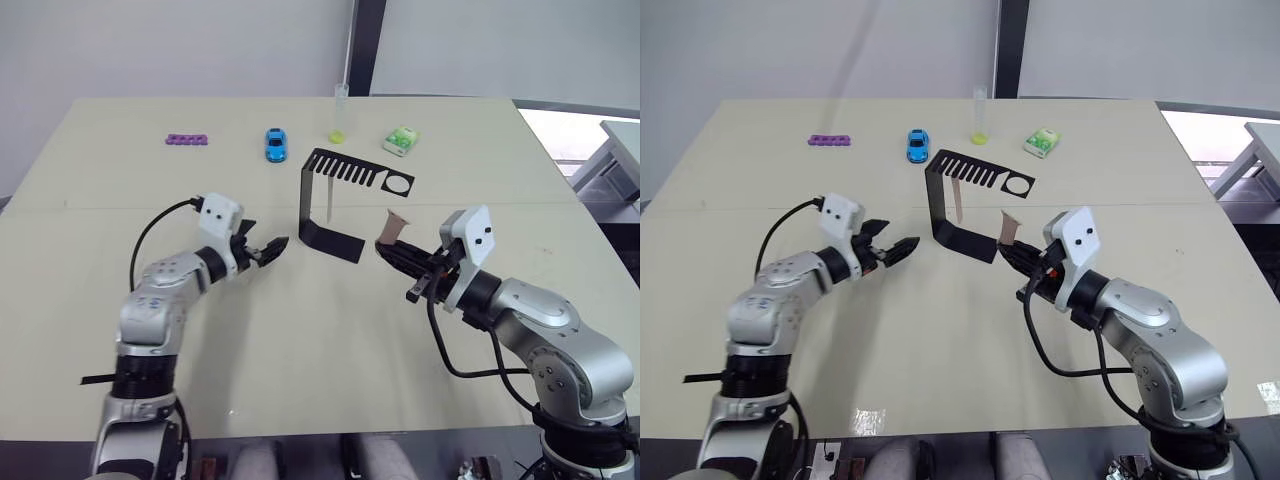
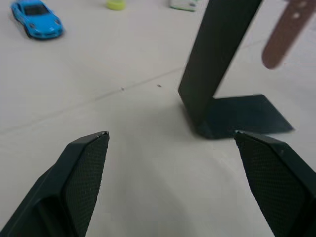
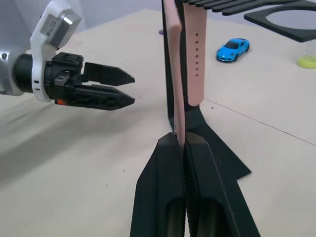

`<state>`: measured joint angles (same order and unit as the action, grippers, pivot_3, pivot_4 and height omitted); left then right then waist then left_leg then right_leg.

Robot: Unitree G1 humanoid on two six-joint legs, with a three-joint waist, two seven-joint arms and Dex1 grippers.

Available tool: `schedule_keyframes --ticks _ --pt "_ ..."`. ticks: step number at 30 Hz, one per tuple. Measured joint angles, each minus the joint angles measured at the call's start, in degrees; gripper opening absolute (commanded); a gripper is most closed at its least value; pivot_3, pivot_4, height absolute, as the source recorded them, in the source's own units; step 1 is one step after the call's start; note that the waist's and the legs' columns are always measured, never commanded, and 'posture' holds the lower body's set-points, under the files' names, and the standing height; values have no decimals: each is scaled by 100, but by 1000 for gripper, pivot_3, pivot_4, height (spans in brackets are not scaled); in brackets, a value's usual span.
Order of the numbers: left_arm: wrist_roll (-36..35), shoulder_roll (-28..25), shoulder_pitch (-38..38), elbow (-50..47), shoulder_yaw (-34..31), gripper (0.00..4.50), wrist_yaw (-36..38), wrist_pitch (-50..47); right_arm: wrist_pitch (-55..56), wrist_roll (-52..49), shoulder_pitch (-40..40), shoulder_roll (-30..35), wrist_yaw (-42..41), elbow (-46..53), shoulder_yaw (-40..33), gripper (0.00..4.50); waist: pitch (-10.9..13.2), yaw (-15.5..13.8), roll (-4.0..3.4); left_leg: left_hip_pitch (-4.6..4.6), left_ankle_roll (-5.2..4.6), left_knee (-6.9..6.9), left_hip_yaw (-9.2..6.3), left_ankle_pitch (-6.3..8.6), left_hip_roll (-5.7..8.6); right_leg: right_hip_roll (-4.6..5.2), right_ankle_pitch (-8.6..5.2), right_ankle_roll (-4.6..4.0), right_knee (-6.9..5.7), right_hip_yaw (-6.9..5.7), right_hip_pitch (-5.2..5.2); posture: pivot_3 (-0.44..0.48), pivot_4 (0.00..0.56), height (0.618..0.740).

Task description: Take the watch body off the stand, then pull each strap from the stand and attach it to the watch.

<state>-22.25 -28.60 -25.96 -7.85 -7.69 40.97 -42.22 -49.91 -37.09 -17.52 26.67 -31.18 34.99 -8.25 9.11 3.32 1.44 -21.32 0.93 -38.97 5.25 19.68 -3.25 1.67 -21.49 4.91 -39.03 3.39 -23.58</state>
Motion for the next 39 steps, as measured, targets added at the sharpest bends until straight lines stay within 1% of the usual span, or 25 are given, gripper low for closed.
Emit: schedule_keyframes --ticks 1,3,8,11,12,13,17,19,25,30,31,32,39 --pt "-192 -170 50 -65 3 4416 440 127 -42 -189 -19 18 -75 -92 -65 0 0 -9 0 0 0 0 -2 0 0 1 0 -1 3 -2 3 0 150 740" --pt "-582 -179 -38 -86 -25 4416 852 109 -161 -524 -108 133 -242 -232 -105 0 0 -47 0 0 -1 -4 -9 1 4 8 0 -1 7 -10 11 0 150 740" --pt "-1535 339 -681 -73 -20 4416 970 -441 -489 -1308 -391 277 -589 -460 -81 0 0 -40 0 -2 -7 -9 -9 5 5 7 0 0 9 -7 15 0 150 740" --pt "-1805 511 -841 -89 53 3600 974 -558 -695 -1714 -493 336 -647 -592 -74 0 0 12 0 1 -7 -5 -9 4 2 -3 0 0 8 1 13 0 150 740" --pt "-1903 594 -849 -93 120 3116 974 -620 -783 -1834 -525 341 -649 -656 -70 0 0 20 0 1 -7 -5 -10 4 1 -5 0 0 7 2 11 0 150 740" --pt "-1995 645 -851 -93 171 2723 973 -703 -832 -1922 -574 340 -648 -700 -53 0 0 25 0 1 -6 -6 -10 4 1 -5 0 0 5 3 9 0 150 740" --pt "-2345 716 -1053 -93 303 2723 1010 -1021 -1033 -2212 -802 343 -636 -942 -14 0 0 12 0 1 -6 -10 -13 4 1 -2 0 0 5 3 10 0 150 740" --pt "-2352 723 -1200 -91 444 2723 1084 -1017 -1090 -2293 -866 404 -638 -1033 67 0 0 2 0 0 -6 -9 -14 4 1 -2 0 0 6 3 11 0 150 740" --pt "-2374 783 -1332 -25 544 2723 1115 -1003 -1150 -2367 -882 503 -661 -1051 177 0 0 -3 0 -1 -6 -8 -15 4 1 -2 0 0 8 2 10 0 150 740" --pt "-2364 903 -1336 -24 707 2723 1119 -891 -1150 -2411 -884 507 -662 -1051 205 0 0 -5 0 -2 -6 -8 -15 4 1 -2 0 0 9 3 10 0 150 740" --pt "-2364 912 -1336 -24 706 2163 1118 -884 -1150 -2435 -884 507 -662 -1051 208 0 0 -3 0 -2 -6 -8 -15 4 1 -2 0 0 9 3 9 0 150 740" --pt "-2365 912 -1336 -24 706 1864 1117 -884 -1150 -2448 -884 508 -662 -1051 208 0 0 -2 0 -2 -6 -8 -15 4 1 -2 0 0 9 3 9 0 150 740" --pt "-2391 914 -1336 -30 706 1864 1089 -922 -1149 -2500 -884 513 -660 -1051 208 0 0 -9 0 -2 -6 -8 -15 4 1 -1 0 0 11 3 10 0 150 740"
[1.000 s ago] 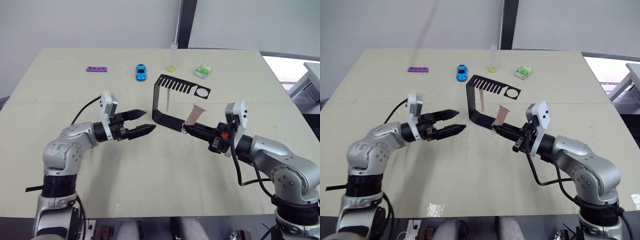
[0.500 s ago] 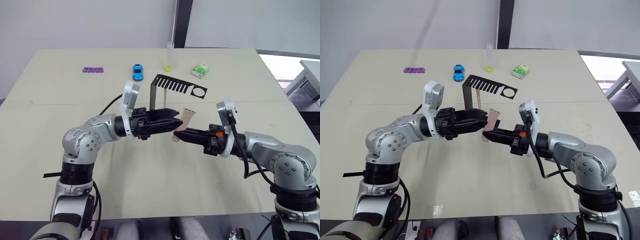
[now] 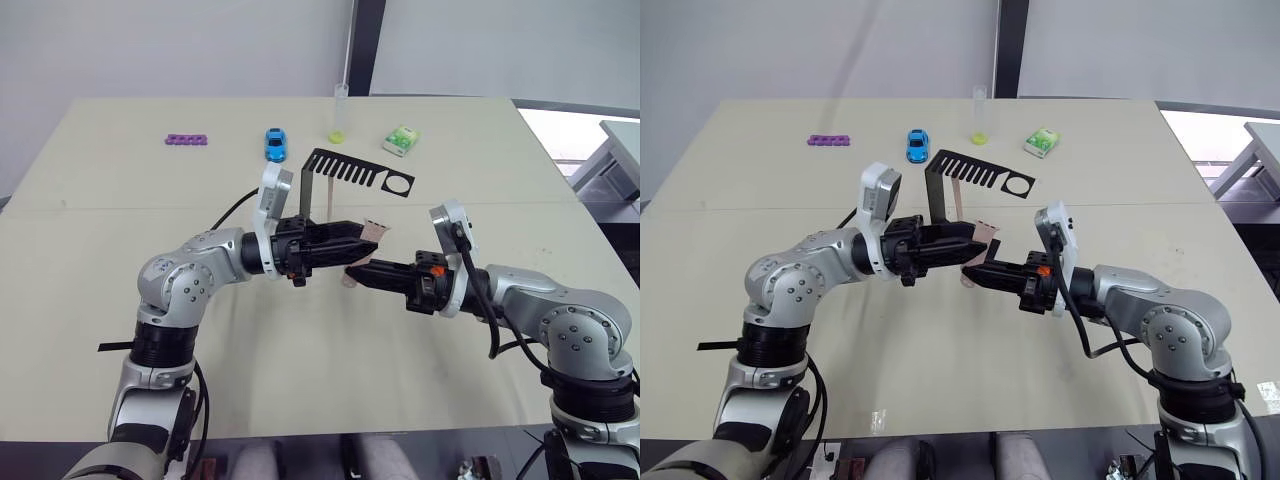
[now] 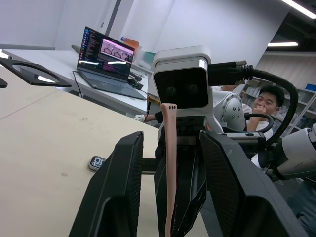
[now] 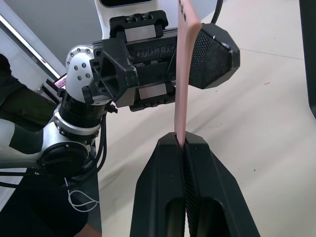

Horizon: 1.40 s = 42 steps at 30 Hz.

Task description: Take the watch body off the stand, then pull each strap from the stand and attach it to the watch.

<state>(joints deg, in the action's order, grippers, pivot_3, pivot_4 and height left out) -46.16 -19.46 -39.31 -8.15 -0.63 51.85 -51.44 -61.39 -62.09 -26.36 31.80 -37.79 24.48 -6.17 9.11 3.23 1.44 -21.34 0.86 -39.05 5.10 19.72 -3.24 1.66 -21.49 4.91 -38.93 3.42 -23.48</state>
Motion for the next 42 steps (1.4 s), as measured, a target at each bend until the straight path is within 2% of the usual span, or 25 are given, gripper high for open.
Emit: schedule_keyframes --ticks 8,11,13,28,30,32,42 --pt "-47 0 1 0 -15 1864 -108 -2 0 -1 0 3 0 0 0 0 0 0 0 0 0 1 -1 0 0 0 0 0 0 0 0 0 150 740" --pt "-79 2 15 -20 -16 1049 -110 2 0 -1 0 4 0 -3 0 0 0 1 0 0 0 1 -1 0 0 0 0 0 1 0 0 0 150 740" --pt "-89 5 50 -20 -16 32 -114 4 0 -1 -1 3 1 -9 0 0 0 1 0 0 0 1 -2 0 0 0 0 0 1 0 0 0 150 740" --pt "-194 44 95 -19 -44 32 -184 -10 -2 -78 -36 56 7 -16 2 0 0 0 0 0 0 1 -2 0 0 0 0 0 3 0 0 0 150 740" --pt "-193 52 94 -11 -43 631 -196 -20 -3 -81 -36 69 8 -16 2 0 0 0 0 0 0 2 -2 0 0 0 0 0 4 0 0 0 150 740" --pt "-178 68 94 -3 -36 1426 -210 4 -3 -86 -36 69 10 -16 1 0 0 0 0 -1 0 2 -2 0 0 0 0 0 5 0 0 0 150 740" --pt "-128 106 90 11 -35 1426 -318 53 -3 -113 -36 71 28 -16 1 0 0 0 0 -1 0 2 -2 0 0 0 0 0 6 0 0 0 150 740"
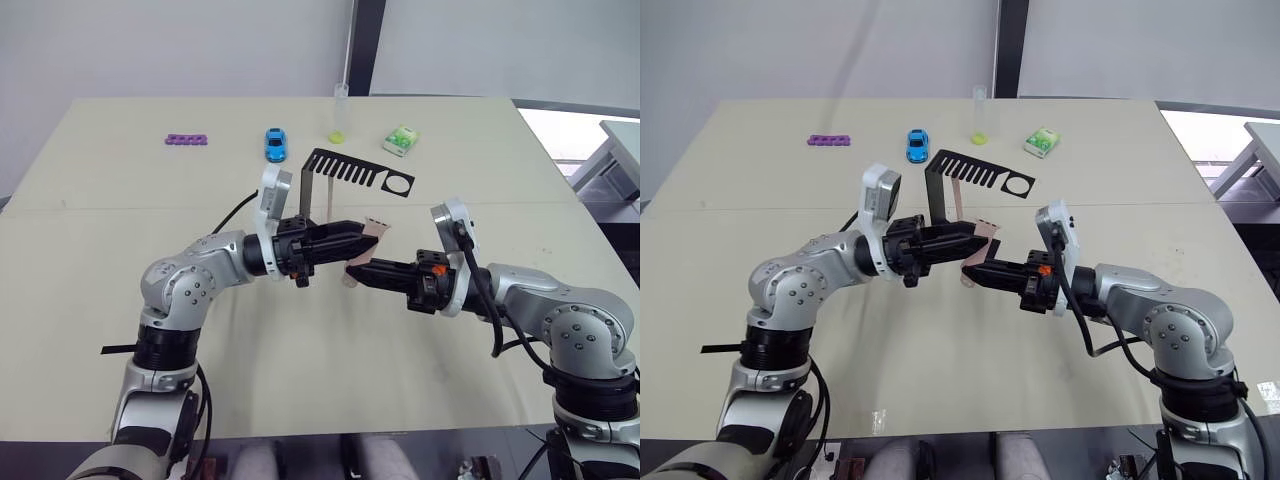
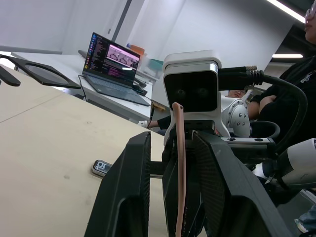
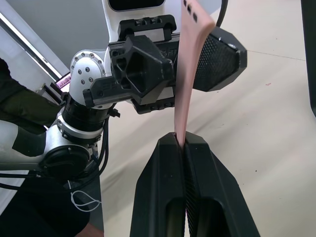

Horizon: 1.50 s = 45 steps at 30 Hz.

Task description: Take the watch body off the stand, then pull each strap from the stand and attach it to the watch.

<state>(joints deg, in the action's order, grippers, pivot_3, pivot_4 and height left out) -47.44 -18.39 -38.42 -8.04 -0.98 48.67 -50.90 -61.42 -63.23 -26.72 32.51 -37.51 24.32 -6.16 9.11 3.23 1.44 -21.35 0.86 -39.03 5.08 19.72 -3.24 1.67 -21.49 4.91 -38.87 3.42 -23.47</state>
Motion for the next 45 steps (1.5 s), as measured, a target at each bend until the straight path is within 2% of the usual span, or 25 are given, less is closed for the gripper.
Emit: schedule_keyframes --ticks 4,6,8,9,26,27,28,30,34,35,39,45 --pt "12 0 0 1 0 1426 -4 20 0 0 0 0 1 0 0 0 0 -1 0 0 0 1 0 0 0 0 0 0 2 0 0 0 150 740" --pt "11 8 0 0 0 894 0 23 0 0 0 0 4 0 0 0 0 -2 0 0 0 1 0 0 0 0 0 0 2 0 0 0 150 740" --pt "8 32 1 0 0 170 9 25 0 0 0 0 12 0 0 0 0 -2 0 0 0 1 0 0 0 0 0 0 2 0 0 0 150 740" --pt "1 36 1 0 0 19 18 25 0 0 0 0 22 0 0 0 0 -1 0 0 0 2 0 0 0 0 0 0 2 0 0 0 150 740" --pt "-67 36 1 -1 3 19 142 17 3 -156 80 78 239 115 -63 0 0 -5 0 0 0 3 -1 0 0 1 0 0 10 0 0 0 150 740" --pt "-68 36 1 0 4 0 150 17 5 -173 120 90 271 170 -92 626 0 -7 0 -1 0 4 -2 0 0 1 0 0 11 -1 0 0 150 740" --pt "-70 32 2 1 2 0 153 17 7 -238 201 132 332 265 -155 859 0 -9 0 -2 0 5 -2 0 0 1 0 0 10 -1 0 0 150 740" --pt "-73 10 15 1 -19 0 149 17 7 -425 475 276 469 465 -396 1827 0 -14 0 -3 0 6 -2 0 0 2 0 0 11 -1 2 0 150 740" --pt "-145 -118 149 -27 -142 0 110 -8 130 -808 1426 579 906 1059 -1260 3982 0 -39 1 -8 0 8 -9 0 0 1 0 0 19 -3 6 0 150 740" --pt "-175 -177 210 -42 -177 0 103 -30 172 -833 1662 612 1001 1168 -1446 4408 0 -40 1 -8 0 8 -10 0 0 1 0 0 21 -2 7 0 150 740" --pt "-192 -301 399 -96 -244 0 84 -47 518 -560 2910 712 1346 1510 -2166 4463 1 -63 1 -6 0 9 -6 0 0 -4 0 0 35 2 9 0 150 740" --pt "56 -560 570 -149 -153 0 308 349 1101 406 4209 541 1626 1756 -2666 4463 1 -105 0 2 9 15 5 2 -1 -14 0 0 52 13 9 0 150 740"
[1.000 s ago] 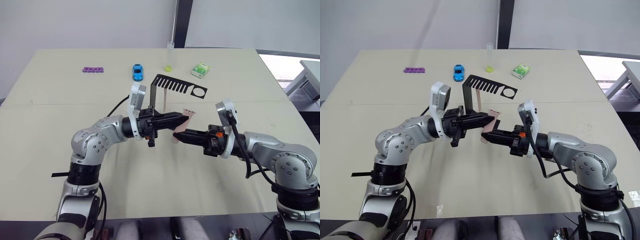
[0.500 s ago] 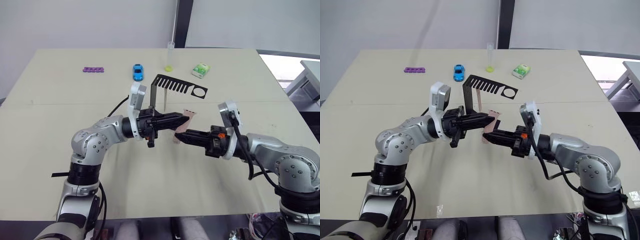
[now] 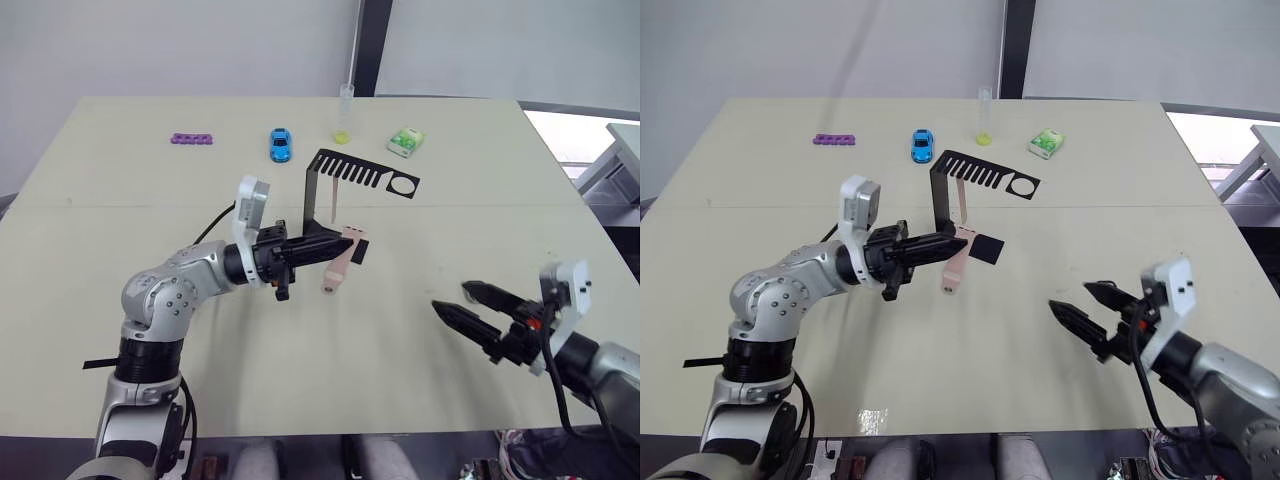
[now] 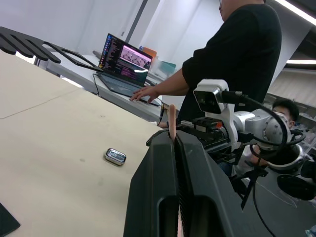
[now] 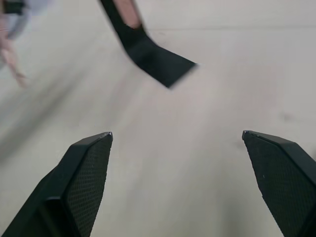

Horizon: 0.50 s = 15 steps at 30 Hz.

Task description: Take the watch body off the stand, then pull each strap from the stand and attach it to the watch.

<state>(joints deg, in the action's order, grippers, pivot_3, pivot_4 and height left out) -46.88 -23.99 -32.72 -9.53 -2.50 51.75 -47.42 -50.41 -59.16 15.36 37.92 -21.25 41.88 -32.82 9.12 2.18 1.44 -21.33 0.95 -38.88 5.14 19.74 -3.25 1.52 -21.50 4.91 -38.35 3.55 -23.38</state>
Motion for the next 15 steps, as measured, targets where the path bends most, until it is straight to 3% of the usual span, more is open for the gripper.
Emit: schedule_keyframes --ticks 9,15 --pt "1028 -597 214 -42 649 0 838 1228 613 995 1286 -609 354 403 -324 4463 0 -51 0 7 1 2 10 1 0 0 0 0 2 7 1 0 150 740" --pt "1376 -726 373 -42 838 0 1162 1682 792 1514 1429 -902 535 432 -94 4463 -1 -49 -2 8 2 2 12 1 0 0 -1 -2 2 8 1 0 150 740"
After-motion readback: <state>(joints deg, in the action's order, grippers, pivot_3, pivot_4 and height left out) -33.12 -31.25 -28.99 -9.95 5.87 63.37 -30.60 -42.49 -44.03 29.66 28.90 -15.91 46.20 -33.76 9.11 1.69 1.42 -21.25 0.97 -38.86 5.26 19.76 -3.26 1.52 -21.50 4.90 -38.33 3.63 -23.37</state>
